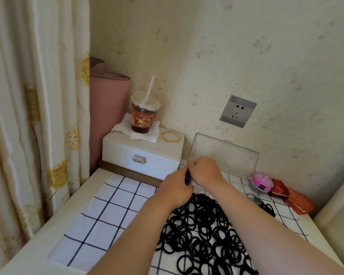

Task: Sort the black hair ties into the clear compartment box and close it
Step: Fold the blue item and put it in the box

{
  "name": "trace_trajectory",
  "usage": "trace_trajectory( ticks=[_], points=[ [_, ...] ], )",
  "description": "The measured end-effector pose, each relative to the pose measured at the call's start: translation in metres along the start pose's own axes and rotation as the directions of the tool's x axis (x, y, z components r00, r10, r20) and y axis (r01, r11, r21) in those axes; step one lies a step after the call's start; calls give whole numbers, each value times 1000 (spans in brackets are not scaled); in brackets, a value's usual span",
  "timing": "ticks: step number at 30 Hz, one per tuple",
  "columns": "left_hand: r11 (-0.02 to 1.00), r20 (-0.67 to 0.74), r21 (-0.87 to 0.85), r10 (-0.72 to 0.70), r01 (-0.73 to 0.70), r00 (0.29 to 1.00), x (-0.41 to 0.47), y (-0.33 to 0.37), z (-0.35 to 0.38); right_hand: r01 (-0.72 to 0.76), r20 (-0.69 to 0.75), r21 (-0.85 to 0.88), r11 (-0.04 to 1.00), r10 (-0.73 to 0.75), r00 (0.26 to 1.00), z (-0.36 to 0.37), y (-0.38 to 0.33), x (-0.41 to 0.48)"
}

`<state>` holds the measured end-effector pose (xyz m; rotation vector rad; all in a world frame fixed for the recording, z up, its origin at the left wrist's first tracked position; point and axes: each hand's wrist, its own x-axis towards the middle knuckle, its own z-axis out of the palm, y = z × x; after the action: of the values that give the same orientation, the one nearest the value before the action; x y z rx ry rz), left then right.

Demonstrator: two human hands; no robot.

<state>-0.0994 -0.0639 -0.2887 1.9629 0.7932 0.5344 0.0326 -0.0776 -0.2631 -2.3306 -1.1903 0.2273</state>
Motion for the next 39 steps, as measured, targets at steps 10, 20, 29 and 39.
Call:
trace_trajectory(
  ticks=[10, 20, 29, 39],
  points=[
    [999, -11, -33, -10, 10, 1000, 1, 1, 1, 170, 113, 8, 985, -170, 979, -21, 25, -5],
    [999, 0, -32, -11, 11, 1000, 2, -2, 1, 194, 263, -367, 910, -98, 960, -15, -3, 12],
    [999, 19, -36, -24, 24, 1000, 4, -3, 2, 329, 287, -398, 856, -224, 931, -37, 13, -12],
    [1000, 21, -5, -2, 2, 1000, 4, -4, 2, 353, 358, -419, 837, -205, 911, -22, 14, -18]
  ],
)
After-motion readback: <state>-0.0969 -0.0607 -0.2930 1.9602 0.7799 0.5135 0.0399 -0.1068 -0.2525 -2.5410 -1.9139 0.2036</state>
